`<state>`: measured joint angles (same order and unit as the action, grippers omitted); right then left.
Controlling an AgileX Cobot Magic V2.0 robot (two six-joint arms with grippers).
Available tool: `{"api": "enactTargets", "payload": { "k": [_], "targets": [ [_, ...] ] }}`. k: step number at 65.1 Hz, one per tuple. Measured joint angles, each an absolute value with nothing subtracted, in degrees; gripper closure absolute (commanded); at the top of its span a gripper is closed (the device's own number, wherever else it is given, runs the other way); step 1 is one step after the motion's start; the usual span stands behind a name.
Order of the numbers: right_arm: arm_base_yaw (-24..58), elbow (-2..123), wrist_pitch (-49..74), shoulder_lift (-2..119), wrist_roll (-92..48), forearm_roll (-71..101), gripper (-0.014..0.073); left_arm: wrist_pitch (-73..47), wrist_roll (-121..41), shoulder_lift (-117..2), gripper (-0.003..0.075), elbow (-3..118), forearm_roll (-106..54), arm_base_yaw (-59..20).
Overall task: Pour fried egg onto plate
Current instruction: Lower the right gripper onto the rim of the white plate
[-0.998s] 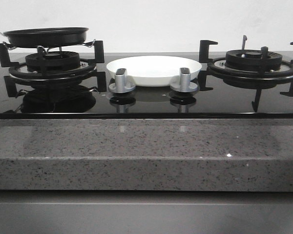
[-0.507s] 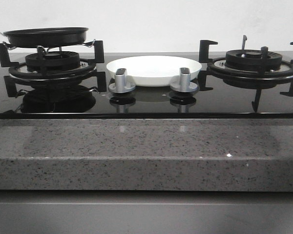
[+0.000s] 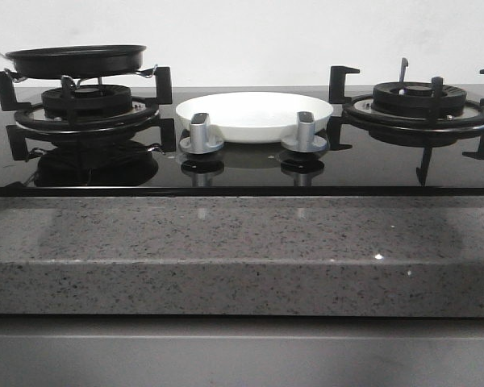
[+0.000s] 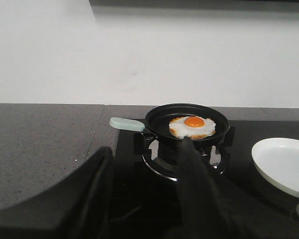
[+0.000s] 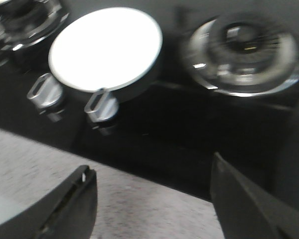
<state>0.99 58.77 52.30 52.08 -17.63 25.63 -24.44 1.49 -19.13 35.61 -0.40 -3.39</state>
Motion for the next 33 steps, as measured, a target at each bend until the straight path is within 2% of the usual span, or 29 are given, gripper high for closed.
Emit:
{"api": "enactTargets", "payload": {
  "k": [9,23,33],
  "targets": [
    [4.9,63.4,54.2,60.3,-18.4,26.1,0.0093,-24.4,1.5,-19.1,0.0476,35.6,-0.4,-3.4],
    [8.9,71.2,54.8,72.9,-18.4,26.2,0.0228,-24.4,1.5,-19.1,0.0514,35.6,-0.4,-3.4],
    [9.0,77.9,56.3,82.1,-18.2,26.2,0.0235,-24.4,1.5,-19.1,0.0543,35.6,-0.4,-3.4]
  ]
}}
